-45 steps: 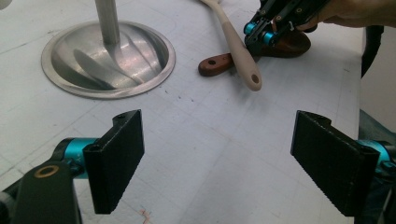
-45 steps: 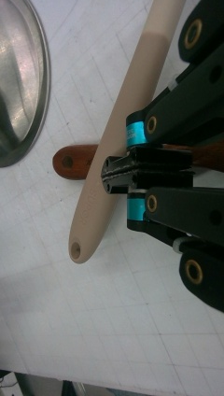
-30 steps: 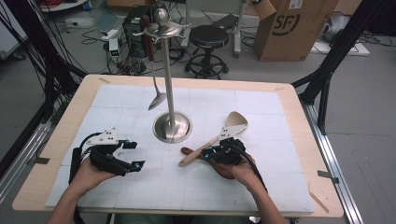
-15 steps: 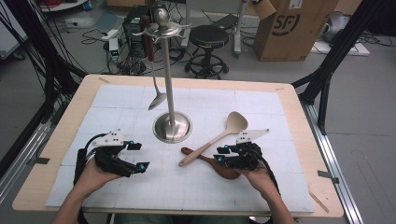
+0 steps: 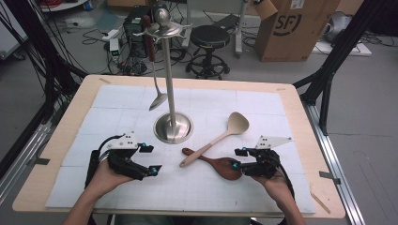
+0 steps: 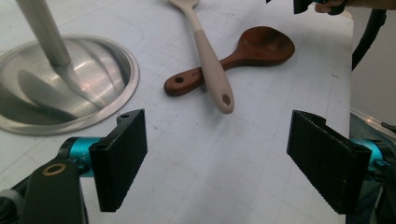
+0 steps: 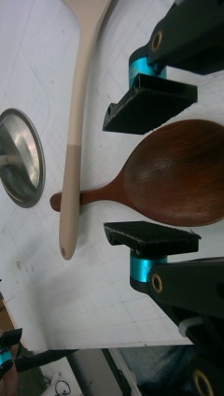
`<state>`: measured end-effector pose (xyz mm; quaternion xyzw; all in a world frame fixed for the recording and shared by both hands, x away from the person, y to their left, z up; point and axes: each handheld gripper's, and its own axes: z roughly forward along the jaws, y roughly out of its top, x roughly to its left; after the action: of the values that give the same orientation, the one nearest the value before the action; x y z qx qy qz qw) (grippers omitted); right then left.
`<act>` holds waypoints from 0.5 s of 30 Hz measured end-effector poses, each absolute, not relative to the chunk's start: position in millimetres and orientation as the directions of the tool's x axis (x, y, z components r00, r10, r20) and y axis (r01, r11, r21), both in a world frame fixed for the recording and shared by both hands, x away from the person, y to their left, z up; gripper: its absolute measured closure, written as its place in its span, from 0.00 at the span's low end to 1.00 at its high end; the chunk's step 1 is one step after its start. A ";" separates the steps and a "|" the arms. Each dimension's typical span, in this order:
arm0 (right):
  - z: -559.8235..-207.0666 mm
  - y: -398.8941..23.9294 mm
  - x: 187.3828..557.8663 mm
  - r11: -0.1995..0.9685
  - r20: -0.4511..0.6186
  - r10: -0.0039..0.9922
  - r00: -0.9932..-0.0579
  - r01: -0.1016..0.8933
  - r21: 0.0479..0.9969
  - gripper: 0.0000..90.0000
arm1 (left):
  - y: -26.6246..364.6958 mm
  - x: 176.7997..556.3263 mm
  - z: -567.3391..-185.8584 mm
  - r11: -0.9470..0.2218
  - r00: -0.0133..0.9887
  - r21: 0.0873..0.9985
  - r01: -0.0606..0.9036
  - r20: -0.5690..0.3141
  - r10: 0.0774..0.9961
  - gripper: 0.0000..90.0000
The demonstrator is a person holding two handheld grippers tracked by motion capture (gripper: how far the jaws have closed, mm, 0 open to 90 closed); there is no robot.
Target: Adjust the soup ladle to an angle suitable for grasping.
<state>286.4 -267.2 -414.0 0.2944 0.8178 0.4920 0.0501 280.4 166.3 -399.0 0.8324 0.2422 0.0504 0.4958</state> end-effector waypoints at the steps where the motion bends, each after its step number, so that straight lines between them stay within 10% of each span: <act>1: -414.4 -269.5 285.4 0.339 0.206 0.530 -0.823 0.428 0.838 0.47 | 163.2 280.6 -399.0 -0.390 0.878 0.850 0.353 -0.156 0.453 0.23; 15: -419.8 -291.4 274.5 0.286 0.213 0.576 -0.789 0.438 0.852 0.39 | 129.0 284.2 -405.2 -0.412 0.882 0.840 0.354 -0.154 0.445 0.27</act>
<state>274.5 -291.4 -419.8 0.3174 0.7989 0.5064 0.0678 284.2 129.0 -405.2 0.8389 0.2381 0.0465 0.4871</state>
